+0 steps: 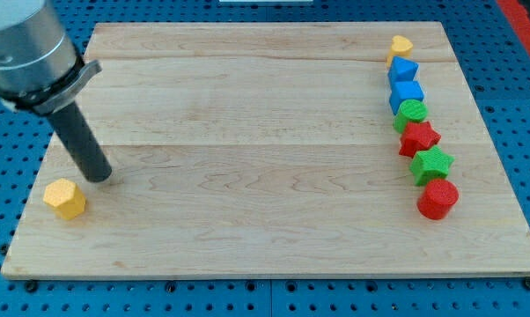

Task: Move the blue cube towards top center

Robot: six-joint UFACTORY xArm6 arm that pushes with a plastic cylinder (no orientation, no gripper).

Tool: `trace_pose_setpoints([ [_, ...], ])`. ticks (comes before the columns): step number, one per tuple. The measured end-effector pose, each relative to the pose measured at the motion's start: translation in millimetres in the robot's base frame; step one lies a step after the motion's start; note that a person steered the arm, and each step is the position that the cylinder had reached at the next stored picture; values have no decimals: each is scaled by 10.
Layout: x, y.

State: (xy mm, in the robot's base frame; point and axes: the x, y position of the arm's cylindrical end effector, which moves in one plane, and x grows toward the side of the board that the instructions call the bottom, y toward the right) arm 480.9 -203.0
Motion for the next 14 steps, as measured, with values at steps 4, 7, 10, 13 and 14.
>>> trace_pose_setpoints([
  [4, -2870, 2300],
  [7, -2892, 2791],
  [10, -2896, 3753],
  [13, -2899, 4465],
  [14, -2896, 4486],
])
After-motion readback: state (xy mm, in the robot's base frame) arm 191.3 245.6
